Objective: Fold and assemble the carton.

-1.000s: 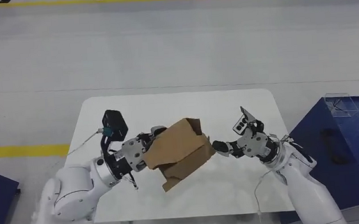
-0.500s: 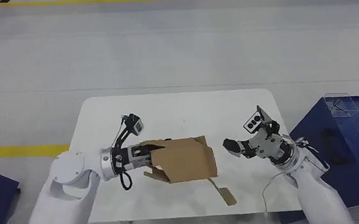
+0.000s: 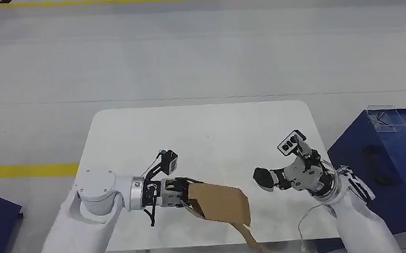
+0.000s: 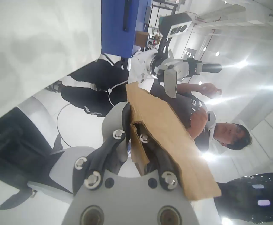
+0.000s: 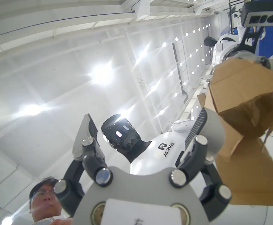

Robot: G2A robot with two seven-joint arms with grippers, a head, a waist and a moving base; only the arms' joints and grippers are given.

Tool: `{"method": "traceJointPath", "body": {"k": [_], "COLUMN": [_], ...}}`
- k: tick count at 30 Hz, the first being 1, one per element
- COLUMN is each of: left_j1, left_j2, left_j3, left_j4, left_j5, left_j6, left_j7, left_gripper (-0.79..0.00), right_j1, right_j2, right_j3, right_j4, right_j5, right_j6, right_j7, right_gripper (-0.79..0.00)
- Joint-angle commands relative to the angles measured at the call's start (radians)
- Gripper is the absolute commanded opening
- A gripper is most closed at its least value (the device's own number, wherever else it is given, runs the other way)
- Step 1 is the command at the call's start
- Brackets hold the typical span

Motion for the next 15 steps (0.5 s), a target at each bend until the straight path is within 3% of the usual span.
{"method": "traceJointPath", "body": {"k": [1,11,15], "left_j1": [-0.003,-0.008,0.007], "left_j2": [0.001,0.003,0.002], "left_j3": [0.003,0.001,0.012], "left_j4": [-0.002,-0.025,-0.027], "left_j5": [-0.013,-0.003,-0.062], "left_j6": [0.012,-0.021,0.038], "left_j7": [-0.003,0.02,0.049], "left_gripper": [-0.785,-0.785,-0.785], "right_j1": [0.003,-0.003,-0.011], "right_j2": [0.0,0.001,0.002], "right_j3": [-0.004,-0.048,-0.062], "right_j4": [0.009,0.017,0.009], "right_j5": [-0.024,-0.077,-0.105], "right_j6": [-0.02,-0.058,-0.076], "right_j7": [-0.007,0.037,0.057], "right_gripper": [0.0,0.0,0.0]}}
